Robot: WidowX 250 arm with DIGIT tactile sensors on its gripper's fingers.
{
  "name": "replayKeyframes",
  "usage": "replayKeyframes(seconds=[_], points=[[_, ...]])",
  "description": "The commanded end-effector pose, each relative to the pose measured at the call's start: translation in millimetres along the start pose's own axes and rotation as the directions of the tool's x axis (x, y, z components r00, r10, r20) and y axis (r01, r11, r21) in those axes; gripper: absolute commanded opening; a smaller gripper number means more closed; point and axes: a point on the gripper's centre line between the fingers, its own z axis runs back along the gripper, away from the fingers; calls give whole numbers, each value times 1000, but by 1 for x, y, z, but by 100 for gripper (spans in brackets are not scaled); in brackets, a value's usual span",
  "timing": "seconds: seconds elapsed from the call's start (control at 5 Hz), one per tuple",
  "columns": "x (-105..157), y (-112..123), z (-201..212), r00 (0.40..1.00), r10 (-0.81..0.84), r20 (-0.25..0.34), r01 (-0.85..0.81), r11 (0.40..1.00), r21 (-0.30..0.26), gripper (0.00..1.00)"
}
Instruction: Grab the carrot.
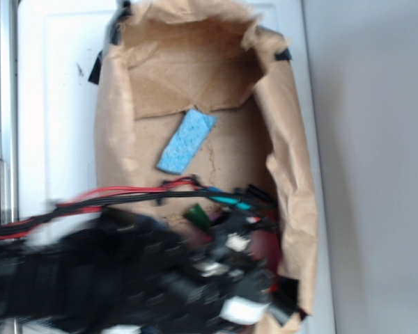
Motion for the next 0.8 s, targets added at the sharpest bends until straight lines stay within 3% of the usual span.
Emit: replayKeyframes(seconds=[0.0,0.2,0.4,0.6], points=[[12,0,-5,1000,-5,9,5,1000,17,100],[6,10,9,997,33,69,-31,999,-30,0],[-5,22,31,988,68,141,-70,998,3,0],[-17,29,52,982,99,164,-108,993,48,0]])
